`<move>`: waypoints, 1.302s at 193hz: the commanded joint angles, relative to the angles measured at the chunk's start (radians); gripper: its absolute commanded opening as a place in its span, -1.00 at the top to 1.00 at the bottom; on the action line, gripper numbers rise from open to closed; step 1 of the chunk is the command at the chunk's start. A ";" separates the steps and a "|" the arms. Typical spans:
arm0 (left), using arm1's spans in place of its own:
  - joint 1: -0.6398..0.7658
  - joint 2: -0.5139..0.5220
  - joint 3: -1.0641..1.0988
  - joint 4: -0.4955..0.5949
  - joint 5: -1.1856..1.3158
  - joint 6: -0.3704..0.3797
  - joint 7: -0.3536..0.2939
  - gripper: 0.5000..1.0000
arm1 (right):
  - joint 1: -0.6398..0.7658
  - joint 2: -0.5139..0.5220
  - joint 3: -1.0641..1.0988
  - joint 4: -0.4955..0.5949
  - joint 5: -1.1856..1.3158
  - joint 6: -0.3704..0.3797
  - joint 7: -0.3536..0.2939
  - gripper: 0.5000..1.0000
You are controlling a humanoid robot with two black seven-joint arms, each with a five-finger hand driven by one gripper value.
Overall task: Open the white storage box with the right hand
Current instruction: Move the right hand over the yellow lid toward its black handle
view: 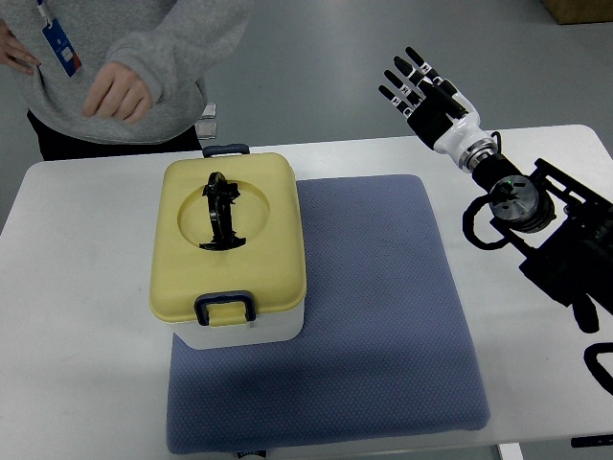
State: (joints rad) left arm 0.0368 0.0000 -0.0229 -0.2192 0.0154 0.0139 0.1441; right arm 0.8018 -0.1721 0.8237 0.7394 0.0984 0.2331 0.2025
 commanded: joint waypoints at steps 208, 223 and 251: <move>-0.003 0.000 0.003 -0.014 0.002 -0.015 0.000 -1.00 | 0.530 -0.214 -0.321 0.488 -1.623 0.378 -0.063 -0.76; -0.003 0.000 0.003 -0.014 0.003 -0.015 0.003 -1.00 | 0.543 -0.198 -0.342 0.502 -1.632 0.378 -0.063 -0.76; -0.003 0.000 0.006 -0.022 0.003 -0.015 0.003 -1.00 | 0.547 -0.133 -0.344 0.500 -1.674 0.378 -0.064 -0.75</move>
State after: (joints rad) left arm 0.0337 0.0000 -0.0197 -0.2348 0.0177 -0.0016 0.1469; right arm 1.3437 -0.3442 0.4832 1.2387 -1.5446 0.6109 0.1389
